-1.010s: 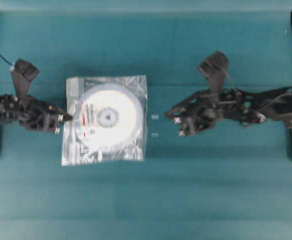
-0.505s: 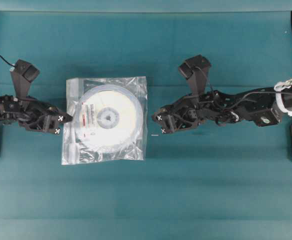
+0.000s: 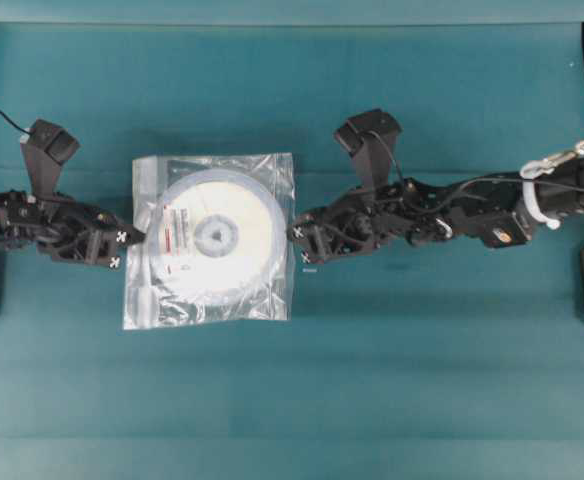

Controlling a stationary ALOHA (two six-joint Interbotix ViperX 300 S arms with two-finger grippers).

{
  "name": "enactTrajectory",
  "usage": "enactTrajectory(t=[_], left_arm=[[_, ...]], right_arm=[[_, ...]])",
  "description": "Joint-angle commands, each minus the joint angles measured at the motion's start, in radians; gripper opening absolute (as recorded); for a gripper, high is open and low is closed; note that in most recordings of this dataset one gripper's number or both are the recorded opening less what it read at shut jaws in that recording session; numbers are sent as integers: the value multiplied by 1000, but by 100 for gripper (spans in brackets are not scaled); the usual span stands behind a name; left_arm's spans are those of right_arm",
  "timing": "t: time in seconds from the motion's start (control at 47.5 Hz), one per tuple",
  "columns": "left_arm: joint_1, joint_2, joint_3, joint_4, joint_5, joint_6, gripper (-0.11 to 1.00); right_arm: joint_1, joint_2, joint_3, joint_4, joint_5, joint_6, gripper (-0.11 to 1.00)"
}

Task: Take out the reel from the clear zip bag.
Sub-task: 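Reach the right gripper into the bag's open right side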

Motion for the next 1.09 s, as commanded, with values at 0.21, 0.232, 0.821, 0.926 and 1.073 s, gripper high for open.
enactTrajectory(t=[0.21,0.232,0.821,0.926,1.073], left_arm=[[2,-2,-11,2,-3,3,-2],[2,-2,-9,2,-3,3,-2],[2,0,-12,2,-3,3,-2],[2,0,-12,2,-3,3,-2],[2,0,-12,2,-3,3,-2]], right_arm=[[0,14,-44,2,-8,8,84],[-2,15,-49,2,-8,8,84],[-3,61,-97,8,-8,9,84],[-3,69,-107,9,-8,9,84],[-2,72,-118,9,-5,9,84]])
